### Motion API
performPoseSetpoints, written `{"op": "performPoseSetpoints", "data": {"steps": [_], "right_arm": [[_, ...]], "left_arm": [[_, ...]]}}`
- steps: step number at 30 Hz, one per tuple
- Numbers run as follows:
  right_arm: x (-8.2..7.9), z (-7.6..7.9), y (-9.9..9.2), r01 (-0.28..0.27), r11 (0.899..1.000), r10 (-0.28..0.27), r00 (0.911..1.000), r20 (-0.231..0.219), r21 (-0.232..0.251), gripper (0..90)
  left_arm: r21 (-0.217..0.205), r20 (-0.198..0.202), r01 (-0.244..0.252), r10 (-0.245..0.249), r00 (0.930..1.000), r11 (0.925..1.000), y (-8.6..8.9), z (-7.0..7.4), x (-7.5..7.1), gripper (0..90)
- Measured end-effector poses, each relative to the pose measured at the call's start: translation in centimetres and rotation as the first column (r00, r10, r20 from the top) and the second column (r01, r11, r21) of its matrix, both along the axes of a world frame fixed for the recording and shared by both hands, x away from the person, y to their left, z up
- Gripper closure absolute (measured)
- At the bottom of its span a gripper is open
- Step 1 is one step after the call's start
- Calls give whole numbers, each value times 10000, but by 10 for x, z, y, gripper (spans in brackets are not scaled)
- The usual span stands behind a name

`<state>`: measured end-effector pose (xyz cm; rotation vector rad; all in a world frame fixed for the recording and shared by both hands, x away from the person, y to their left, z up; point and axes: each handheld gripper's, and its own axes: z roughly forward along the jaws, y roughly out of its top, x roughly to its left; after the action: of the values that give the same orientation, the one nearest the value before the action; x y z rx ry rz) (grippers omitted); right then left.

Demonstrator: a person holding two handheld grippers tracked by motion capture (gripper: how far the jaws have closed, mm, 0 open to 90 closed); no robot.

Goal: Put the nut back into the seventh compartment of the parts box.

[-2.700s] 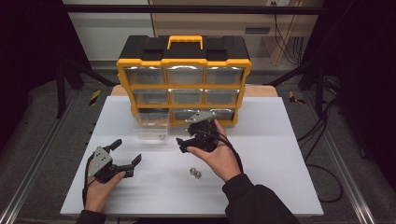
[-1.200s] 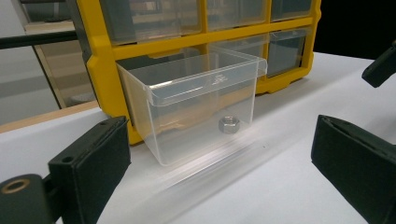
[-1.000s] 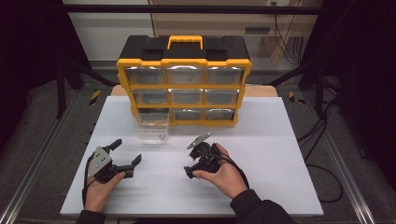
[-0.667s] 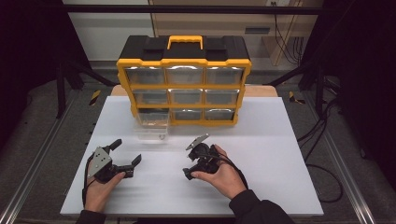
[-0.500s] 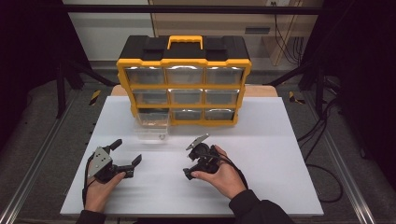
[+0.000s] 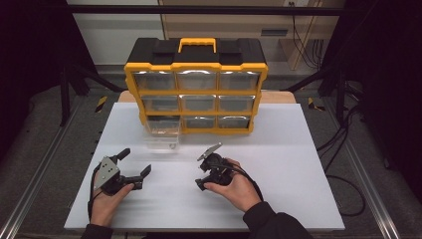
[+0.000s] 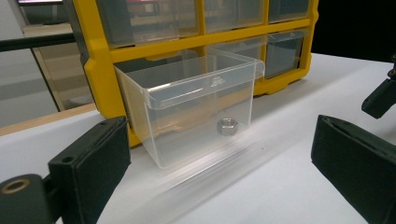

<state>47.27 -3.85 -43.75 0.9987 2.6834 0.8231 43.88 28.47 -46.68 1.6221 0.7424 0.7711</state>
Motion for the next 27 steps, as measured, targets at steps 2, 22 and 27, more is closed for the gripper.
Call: {"op": "performPoseSetpoints", "data": {"steps": [2, 22, 27], "right_arm": [[1, 0, 0, 92, 9999, -92, 9999, -101, 40, 332], [0, -11, 0, -183, 9992, 167, 9989, -439, -361, 545], [0, -12, 1, -203, 9992, 182, 9980, -609, -347, 571]], "left_arm": [[-22, 28, -11, 11, 10000, 10000, 0, 0, 0, 43], [52, 30, 57, -57, 10000, 10000, -1, 0, 0, 42], [56, 23, 69, -69, 10000, 10000, -1, 0, 0, 42]]}}
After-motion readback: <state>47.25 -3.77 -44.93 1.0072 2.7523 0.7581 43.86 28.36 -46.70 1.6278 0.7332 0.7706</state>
